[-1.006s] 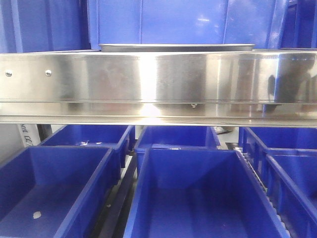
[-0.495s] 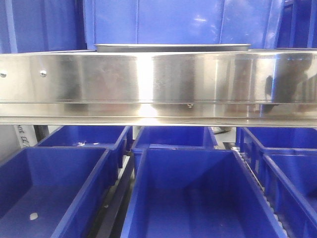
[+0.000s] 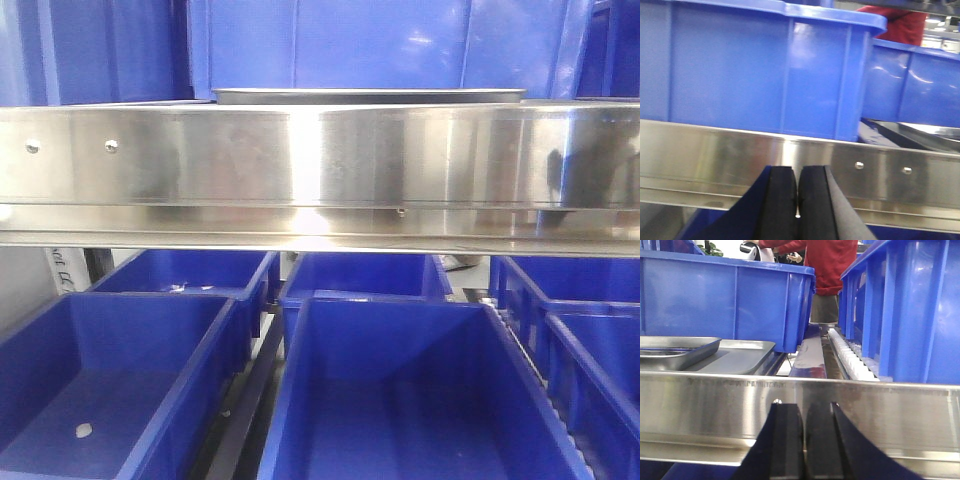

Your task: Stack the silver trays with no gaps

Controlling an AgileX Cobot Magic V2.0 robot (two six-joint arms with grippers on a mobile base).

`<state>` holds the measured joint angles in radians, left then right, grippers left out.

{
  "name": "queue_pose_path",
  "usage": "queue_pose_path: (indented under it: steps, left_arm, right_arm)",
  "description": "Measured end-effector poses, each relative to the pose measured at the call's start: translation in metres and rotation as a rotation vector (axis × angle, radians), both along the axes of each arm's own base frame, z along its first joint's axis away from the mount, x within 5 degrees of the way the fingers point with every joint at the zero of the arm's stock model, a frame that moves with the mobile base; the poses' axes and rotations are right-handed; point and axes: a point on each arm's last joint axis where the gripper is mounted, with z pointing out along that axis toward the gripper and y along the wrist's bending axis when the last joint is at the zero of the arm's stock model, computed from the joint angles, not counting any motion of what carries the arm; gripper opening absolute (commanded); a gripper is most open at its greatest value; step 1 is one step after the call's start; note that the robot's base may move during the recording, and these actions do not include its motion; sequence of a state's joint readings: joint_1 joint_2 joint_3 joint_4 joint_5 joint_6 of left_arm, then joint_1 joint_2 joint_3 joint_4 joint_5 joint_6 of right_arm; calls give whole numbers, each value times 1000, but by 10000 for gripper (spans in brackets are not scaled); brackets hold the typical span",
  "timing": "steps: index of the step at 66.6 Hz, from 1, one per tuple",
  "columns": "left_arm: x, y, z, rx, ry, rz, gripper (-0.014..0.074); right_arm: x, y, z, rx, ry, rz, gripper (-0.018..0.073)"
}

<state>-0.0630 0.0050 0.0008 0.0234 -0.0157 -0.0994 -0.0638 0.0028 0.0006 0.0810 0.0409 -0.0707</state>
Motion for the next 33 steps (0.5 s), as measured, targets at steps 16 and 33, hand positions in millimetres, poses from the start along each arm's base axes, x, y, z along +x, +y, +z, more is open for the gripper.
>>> queue_pose_path:
  steps: [16, 33]
  left_arm:
    - [0, 0, -5, 82, 50, 13, 12]
    - [0, 0, -6, 156, 48, 17, 12]
  right_arm:
    - [0, 0, 0, 0, 0, 0, -17]
    - [0, 0, 0, 0, 0, 0, -17]
